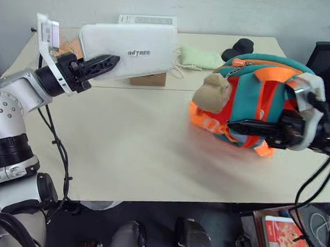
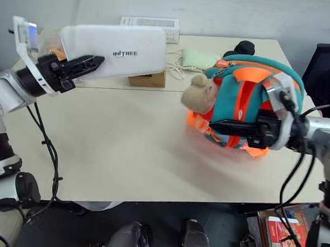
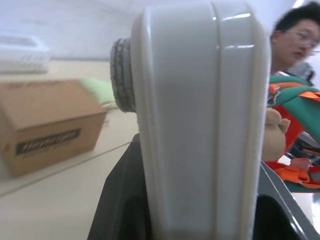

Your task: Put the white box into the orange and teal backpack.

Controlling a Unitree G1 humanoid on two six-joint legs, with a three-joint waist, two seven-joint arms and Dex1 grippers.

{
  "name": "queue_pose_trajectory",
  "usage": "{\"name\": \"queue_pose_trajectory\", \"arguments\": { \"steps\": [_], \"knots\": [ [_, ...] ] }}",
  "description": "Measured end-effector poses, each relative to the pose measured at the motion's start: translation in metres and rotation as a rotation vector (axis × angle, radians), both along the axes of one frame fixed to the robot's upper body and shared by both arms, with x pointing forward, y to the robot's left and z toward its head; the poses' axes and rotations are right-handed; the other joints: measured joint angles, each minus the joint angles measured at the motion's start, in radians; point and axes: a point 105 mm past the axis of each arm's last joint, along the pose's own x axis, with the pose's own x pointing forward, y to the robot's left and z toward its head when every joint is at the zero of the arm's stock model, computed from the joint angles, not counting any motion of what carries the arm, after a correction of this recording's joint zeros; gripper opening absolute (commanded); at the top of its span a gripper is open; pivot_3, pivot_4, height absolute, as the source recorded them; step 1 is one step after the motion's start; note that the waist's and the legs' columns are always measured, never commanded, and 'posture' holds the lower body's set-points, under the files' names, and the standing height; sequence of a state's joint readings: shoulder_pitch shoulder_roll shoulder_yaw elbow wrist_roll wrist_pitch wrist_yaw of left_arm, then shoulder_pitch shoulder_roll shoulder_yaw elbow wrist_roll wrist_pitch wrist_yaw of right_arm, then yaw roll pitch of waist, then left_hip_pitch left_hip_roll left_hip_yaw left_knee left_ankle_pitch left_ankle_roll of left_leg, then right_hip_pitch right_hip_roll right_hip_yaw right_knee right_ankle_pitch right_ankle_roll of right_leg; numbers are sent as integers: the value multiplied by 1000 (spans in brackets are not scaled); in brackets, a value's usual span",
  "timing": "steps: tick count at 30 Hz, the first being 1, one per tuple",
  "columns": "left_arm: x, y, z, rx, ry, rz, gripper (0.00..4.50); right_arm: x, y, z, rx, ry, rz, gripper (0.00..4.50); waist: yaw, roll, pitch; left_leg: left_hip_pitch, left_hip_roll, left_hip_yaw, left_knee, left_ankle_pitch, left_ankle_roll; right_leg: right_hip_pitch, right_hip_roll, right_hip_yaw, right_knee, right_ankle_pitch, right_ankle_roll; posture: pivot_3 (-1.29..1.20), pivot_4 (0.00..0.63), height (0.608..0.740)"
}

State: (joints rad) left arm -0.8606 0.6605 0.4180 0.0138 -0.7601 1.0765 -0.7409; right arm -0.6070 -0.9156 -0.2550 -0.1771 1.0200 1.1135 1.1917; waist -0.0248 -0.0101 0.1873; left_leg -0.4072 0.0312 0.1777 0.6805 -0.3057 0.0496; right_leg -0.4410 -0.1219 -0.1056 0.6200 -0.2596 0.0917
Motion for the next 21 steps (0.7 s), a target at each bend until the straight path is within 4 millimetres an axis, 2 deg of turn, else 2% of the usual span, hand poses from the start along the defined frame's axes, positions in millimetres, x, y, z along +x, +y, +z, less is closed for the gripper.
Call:
{"name": "queue_pose_trajectory", "arguments": {
  "steps": [4, 8, 11, 17, 21],
  "knots": [
    [-7, -18, 5, 38, -62, -124, 1349, -20, -1, 3, -10, 46, 53, 20, 3, 0, 0, -1, -1, 0, 0, 0, 1, 0, -7, -1, 0, 0, 0, 0, 150, 740],
    [-19, -46, 4, 94, -125, -278, 1349, -25, -5, -6, -15, 99, 35, 20, 10, 0, 0, -1, -3, 0, 0, 0, 2, 0, -8, -1, 0, 0, 0, 0, 150, 740],
    [-20, -67, -3, 168, -165, -344, 1349, -30, -12, -8, -30, 135, 20, 20, 23, 0, 0, -1, -3, 0, 1, 0, 2, -1, -8, -1, -2, 0, 0, 0, 150, 740],
    [-10, -87, -11, 298, -298, -365, 1349, -38, -17, -6, -40, 146, 16, 20, 35, 0, 0, -1, -3, -1, 2, 1, 3, 0, -9, -2, -2, 0, 0, 0, 150, 740],
    [-6, -85, -8, 293, -306, -383, 1349, -45, -21, -5, -49, 152, 16, 20, 39, -1, 0, -2, -3, -1, 2, 1, 4, 0, -9, -2, -3, 0, 0, 0, 150, 740]
  ]
}}
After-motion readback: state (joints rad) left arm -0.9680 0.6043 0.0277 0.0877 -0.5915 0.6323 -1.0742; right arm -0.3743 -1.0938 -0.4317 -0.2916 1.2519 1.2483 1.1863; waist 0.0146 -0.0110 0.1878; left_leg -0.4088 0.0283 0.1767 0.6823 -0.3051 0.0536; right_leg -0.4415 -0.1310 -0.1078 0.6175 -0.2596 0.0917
